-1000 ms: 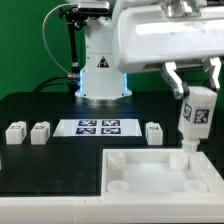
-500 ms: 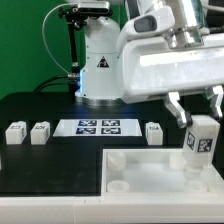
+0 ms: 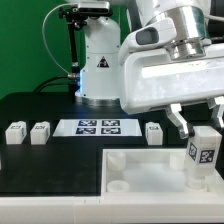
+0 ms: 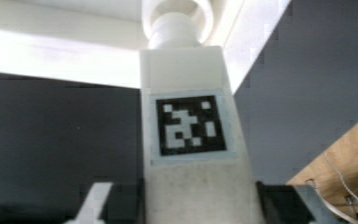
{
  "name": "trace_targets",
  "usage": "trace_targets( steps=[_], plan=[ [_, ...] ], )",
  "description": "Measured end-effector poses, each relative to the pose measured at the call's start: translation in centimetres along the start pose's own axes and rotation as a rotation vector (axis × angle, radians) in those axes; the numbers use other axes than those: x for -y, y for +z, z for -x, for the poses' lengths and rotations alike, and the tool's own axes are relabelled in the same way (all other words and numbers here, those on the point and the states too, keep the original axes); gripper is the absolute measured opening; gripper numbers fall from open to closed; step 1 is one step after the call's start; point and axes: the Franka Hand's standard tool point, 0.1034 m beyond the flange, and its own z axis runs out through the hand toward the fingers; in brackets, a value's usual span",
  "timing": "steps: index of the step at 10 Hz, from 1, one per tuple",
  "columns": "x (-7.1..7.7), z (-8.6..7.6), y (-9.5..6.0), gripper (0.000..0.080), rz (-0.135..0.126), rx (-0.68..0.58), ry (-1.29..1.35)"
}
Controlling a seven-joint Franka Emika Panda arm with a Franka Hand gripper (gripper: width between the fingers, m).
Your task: Assemble one leg
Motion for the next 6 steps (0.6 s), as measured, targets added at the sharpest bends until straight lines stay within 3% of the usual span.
trace_targets(
  steps=[6],
  plan=[
    [0.02, 0.81, 0.71, 0.0318, 0.0, 0.003, 0.003]
  ],
)
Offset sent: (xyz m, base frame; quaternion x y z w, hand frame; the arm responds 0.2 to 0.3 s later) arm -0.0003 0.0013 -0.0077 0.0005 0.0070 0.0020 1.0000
